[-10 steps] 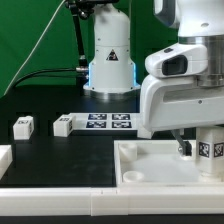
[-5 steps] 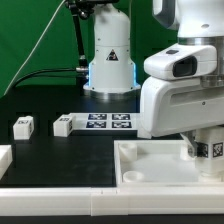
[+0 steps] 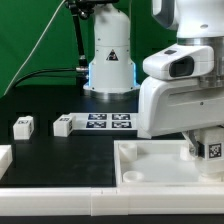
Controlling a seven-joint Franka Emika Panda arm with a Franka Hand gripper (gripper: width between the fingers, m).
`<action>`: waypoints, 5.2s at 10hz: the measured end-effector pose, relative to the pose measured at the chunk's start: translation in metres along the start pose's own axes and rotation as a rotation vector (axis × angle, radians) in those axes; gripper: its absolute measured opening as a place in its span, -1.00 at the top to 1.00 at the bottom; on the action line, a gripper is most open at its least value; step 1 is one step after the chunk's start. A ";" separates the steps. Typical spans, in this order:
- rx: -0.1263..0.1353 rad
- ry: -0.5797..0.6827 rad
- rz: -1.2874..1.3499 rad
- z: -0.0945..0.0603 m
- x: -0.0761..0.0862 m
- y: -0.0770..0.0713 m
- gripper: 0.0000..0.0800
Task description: Assemble one leg
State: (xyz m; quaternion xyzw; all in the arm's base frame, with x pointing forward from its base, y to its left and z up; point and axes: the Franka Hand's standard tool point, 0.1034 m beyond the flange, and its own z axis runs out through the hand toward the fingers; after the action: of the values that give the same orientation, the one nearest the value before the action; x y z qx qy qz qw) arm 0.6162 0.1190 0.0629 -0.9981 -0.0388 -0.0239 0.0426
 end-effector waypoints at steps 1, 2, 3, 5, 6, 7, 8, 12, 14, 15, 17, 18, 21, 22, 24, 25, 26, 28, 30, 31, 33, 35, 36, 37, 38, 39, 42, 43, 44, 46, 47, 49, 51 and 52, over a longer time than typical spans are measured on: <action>0.004 0.000 0.171 0.000 0.000 0.000 0.32; 0.018 -0.003 0.329 0.000 0.000 -0.001 0.32; 0.019 -0.005 0.480 0.001 0.000 -0.001 0.32; 0.020 -0.009 0.747 0.001 0.000 -0.002 0.32; 0.021 -0.012 0.885 0.002 0.000 -0.002 0.32; 0.021 -0.013 0.942 0.001 0.000 -0.002 0.32; 0.027 -0.015 1.031 0.002 0.000 -0.002 0.32; 0.031 -0.017 1.014 0.002 0.000 -0.004 -0.54; 0.034 -0.008 0.844 0.000 0.001 -0.003 -0.60; 0.035 0.008 0.630 0.000 0.002 0.004 -0.62; 0.030 0.009 0.383 0.002 0.001 0.005 -0.62; 0.025 0.010 0.276 0.003 0.001 0.005 -0.62; -0.008 0.014 -0.046 0.002 0.001 -0.001 -0.62; -0.019 0.016 -0.137 0.000 0.003 -0.001 -0.62; -0.038 0.014 -0.371 -0.001 0.005 0.002 -0.62; -0.038 0.013 -0.392 0.000 0.005 0.003 -0.62; -0.038 0.013 -0.392 0.000 0.005 0.003 -0.40; -0.038 0.012 -0.391 0.000 0.004 0.003 -0.06; -0.037 0.012 -0.346 0.001 0.004 0.003 0.34; -0.037 0.012 -0.343 0.001 0.004 0.003 0.34; -0.018 0.016 -0.043 0.001 0.003 0.000 0.34; -0.008 0.016 0.240 0.002 0.003 0.001 0.34; -0.004 0.016 0.341 0.002 0.003 0.002 0.33; 0.006 0.017 0.476 0.003 0.003 0.002 0.33; 0.014 0.015 0.612 0.003 0.003 0.003 0.33; 0.017 0.012 0.727 0.003 0.003 0.004 0.33; 0.031 0.006 0.995 0.003 0.003 0.005 0.33; 0.031 0.005 1.016 0.003 0.003 0.005 0.33; 0.030 0.006 0.996 0.003 0.003 0.005 0.13; 0.033 0.009 0.928 -0.001 0.006 0.004 -0.21; 0.033 0.014 0.825 -0.003 0.007 0.004 -0.54; 0.032 0.024 0.530 -0.008 0.009 0.002 -0.62; 0.022 0.029 0.263 -0.008 0.009 0.002 -0.62; 0.009 0.029 0.120 -0.008 0.008 0.000 -0.62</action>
Offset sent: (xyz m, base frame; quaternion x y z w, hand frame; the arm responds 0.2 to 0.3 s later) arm -0.0008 -0.0009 -0.0056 -0.0226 -0.0031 0.2964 0.9548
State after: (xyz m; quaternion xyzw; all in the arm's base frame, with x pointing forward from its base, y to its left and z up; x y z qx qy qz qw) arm 0.6241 0.1189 0.0709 -0.9979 0.0216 -0.0356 0.0491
